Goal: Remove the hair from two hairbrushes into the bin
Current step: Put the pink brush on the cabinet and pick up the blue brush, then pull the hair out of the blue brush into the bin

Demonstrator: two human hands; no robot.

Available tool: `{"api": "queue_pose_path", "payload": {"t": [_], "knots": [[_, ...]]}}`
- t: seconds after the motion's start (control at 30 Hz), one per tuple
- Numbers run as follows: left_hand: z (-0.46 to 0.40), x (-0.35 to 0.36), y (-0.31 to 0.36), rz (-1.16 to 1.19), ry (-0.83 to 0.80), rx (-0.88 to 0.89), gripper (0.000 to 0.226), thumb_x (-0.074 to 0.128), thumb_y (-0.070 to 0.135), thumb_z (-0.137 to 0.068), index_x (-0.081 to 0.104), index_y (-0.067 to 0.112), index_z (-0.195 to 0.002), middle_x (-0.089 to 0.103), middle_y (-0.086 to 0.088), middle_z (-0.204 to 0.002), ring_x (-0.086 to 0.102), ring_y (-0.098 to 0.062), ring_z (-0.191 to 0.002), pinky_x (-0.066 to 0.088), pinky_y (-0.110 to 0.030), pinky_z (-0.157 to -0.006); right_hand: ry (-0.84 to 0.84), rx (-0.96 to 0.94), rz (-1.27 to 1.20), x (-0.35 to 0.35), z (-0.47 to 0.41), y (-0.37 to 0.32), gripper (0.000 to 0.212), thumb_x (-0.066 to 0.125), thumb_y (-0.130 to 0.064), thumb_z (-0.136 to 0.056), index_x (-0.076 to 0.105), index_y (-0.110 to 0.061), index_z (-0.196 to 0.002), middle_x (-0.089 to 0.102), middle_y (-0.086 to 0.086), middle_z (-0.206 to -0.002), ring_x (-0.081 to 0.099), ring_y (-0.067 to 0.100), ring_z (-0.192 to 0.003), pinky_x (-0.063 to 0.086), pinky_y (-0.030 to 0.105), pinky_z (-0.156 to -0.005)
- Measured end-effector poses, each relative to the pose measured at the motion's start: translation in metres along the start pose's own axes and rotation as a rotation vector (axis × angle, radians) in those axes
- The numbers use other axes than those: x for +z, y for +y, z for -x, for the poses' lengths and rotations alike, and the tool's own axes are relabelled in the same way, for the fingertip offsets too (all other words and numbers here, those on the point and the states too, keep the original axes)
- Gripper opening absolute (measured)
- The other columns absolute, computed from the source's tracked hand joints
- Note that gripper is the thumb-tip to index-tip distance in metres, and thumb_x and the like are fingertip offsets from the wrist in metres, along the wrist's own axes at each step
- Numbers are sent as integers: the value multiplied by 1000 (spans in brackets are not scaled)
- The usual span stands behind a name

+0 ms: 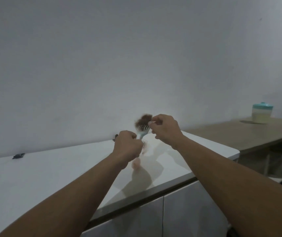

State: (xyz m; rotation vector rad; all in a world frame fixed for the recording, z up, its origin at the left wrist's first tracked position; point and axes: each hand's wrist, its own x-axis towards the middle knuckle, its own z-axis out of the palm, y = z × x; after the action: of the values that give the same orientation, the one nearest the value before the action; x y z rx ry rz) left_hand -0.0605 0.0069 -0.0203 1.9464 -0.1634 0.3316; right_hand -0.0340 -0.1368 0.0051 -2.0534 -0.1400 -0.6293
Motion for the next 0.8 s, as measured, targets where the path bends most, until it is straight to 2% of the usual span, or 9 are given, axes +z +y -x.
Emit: {"api": "queue_pose_path", "payload": {"t": [0.1,0.17,0.23,0.3,0.43,0.53,0.6,0.7,0.8], "knots": [[12,17,15,44,-35,21,21,55,-5,-71,57,15,-77,51,-10,-75,51,-22,-61,43,-34,-58,35,26,-12,-27,8,-4,28,69,-29,-82,65,-12,-105,71,8,-99,72,31,-84,60,46,-78],[22,26,24,74,-62,23,15,59,-3,-73,61,9,-81,59,-15,-78,54,-24,-64,45,-35,-59,69,72,-56,-46,15,-4,27,72,-24,-82,64,-9,-103,69,11,-99,73,30,-74,62,43,-68],[33,33,31,101,-115,10,24,64,-1,-75,63,7,-98,65,-16,-90,59,-24,-65,50,-34,-61,103,110,-101,-64,23,-3,27,74,-21,-80,62,-6,-99,68,15,-99,74,29,-72,62,38,-59],[44,41,37,132,-184,3,35,67,-1,-77,58,6,-110,63,-15,-97,59,-21,-65,52,-33,-64,122,140,-123,-82,31,1,28,75,-18,-79,59,-4,-98,66,19,-100,74,29,-70,61,36,-55],[65,59,49,213,-326,-39,35,66,-5,-81,50,3,-110,62,-15,-99,65,-21,-61,58,-38,-68,106,208,-144,-116,50,12,41,78,-13,-77,50,-8,-107,63,22,-105,74,29,-65,61,36,-55],[80,75,52,305,-399,-35,34,67,-10,-79,48,5,-102,63,-21,-110,70,-25,-65,58,-34,-56,108,233,-166,-138,64,20,56,78,-8,-76,43,-16,-119,63,24,-106,74,29,-65,60,36,-55],[90,84,50,292,-435,-15,47,70,-13,-74,49,7,-111,64,-18,-110,69,-22,-65,56,-30,-51,99,243,-162,-150,75,26,62,78,-6,-75,45,-18,-127,66,22,-103,74,30,-67,60,37,-55],[103,97,45,224,-498,21,62,70,-17,-71,51,11,-124,63,-14,-106,65,-18,-63,53,-24,-47,66,268,-115,-164,93,35,50,79,-6,-74,58,-16,-118,73,18,-92,73,25,-67,62,39,-61],[114,112,36,190,-542,14,54,68,-16,-73,57,8,-119,59,-15,-102,61,-24,-71,56,-26,-51,72,283,-97,-172,116,44,46,79,-6,-72,59,-15,-113,73,17,-89,72,22,-68,61,38,-63]]}}
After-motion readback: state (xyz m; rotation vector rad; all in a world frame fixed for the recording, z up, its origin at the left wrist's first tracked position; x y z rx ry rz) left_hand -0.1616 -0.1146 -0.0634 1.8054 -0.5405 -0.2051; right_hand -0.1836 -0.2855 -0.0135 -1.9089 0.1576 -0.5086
